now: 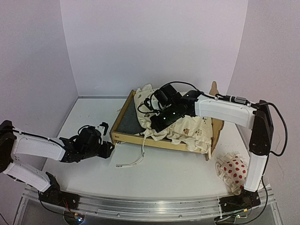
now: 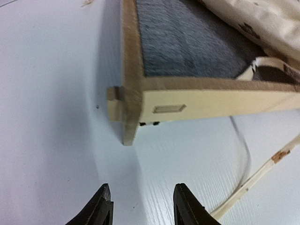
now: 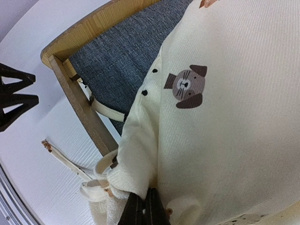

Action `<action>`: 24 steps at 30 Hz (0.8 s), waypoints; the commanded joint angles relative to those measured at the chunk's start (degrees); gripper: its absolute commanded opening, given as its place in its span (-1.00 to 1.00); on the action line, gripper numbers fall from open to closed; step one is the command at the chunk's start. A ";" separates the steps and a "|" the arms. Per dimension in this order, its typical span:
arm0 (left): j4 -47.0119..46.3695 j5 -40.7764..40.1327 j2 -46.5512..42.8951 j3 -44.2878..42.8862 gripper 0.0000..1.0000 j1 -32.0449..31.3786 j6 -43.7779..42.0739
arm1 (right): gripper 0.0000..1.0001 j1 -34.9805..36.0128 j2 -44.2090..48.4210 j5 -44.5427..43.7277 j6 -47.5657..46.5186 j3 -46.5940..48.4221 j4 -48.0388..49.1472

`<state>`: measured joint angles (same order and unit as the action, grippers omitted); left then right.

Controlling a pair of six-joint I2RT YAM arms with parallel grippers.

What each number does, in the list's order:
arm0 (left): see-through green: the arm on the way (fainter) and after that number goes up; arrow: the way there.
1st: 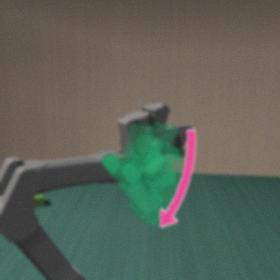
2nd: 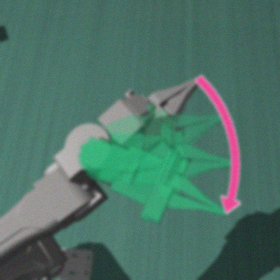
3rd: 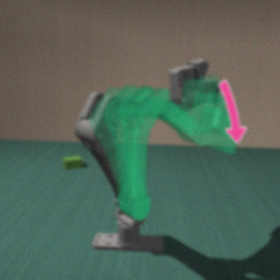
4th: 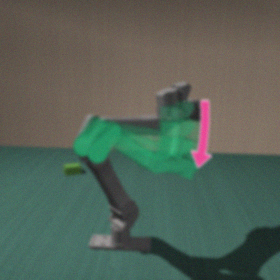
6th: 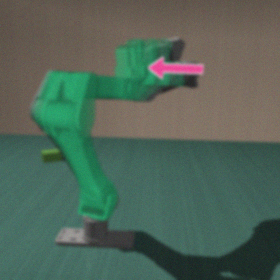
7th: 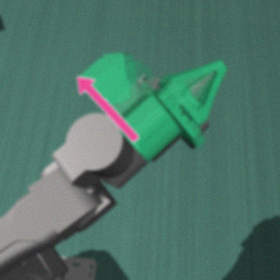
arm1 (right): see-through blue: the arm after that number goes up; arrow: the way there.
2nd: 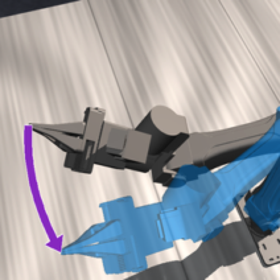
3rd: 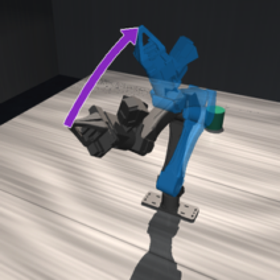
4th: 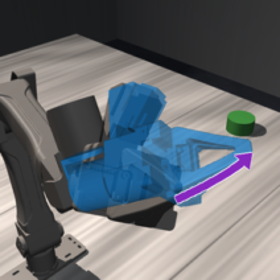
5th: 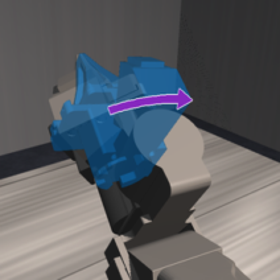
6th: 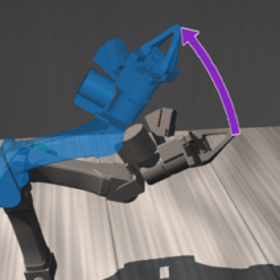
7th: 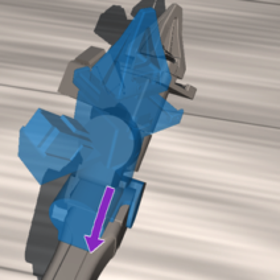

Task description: Set up the pet bed

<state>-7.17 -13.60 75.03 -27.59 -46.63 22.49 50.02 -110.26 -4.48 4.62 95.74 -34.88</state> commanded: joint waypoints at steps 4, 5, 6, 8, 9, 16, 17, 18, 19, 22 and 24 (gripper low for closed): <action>-12.22 -4.06 5.30 -1.44 0.00 -6.05 -4.63 | -0.87 -0.03 -0.77 7.19 1.45 1.98 -2.17; -12.36 -3.96 5.44 -1.62 0.00 -6.04 -4.43 | -0.84 -0.05 -1.02 8.43 1.45 1.82 -2.21; -12.40 -3.88 5.19 -1.64 0.00 -6.10 -4.12 | -0.79 -0.04 -1.21 9.22 1.45 1.53 -2.33; -11.85 -4.06 3.88 -1.39 -0.01 -6.21 -3.52 | -0.66 -0.03 -1.20 9.72 1.32 0.83 -2.92; -11.13 -4.50 3.15 -1.34 -0.01 -6.19 -3.11 | -0.57 -0.01 -1.02 9.71 1.17 0.62 -3.64; -4.55 -6.56 -3.41 -0.93 0.00 -6.19 0.33 | -0.11 1.18 -0.04 12.59 -0.58 3.75 -5.60; -3.65 -6.90 -4.04 -0.97 0.01 -6.23 0.95 | -0.07 1.83 -0.47 12.71 -1.59 5.11 -5.81; -2.68 -7.35 -4.54 -1.17 0.01 -6.19 1.62 | -0.03 2.73 -1.07 12.50 -2.92 6.74 -6.08; -1.70 -7.83 -5.02 -1.33 0.00 -6.20 2.27 | -0.01 3.55 -2.25 12.11 -3.83 8.31 -6.63; 1.45 -8.69 -6.21 -1.93 0.01 -6.10 4.04 | 0.06 4.97 -5.63 10.61 -7.55 13.76 -7.92; 3.43 -9.16 -7.12 -2.27 0.00 -6.10 5.10 | 0.07 5.05 -8.14 10.05 -8.25 16.83 -8.01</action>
<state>-9.21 -20.21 70.16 -27.40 -52.73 24.29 53.73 -114.11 5.81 0.43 106.34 -41.38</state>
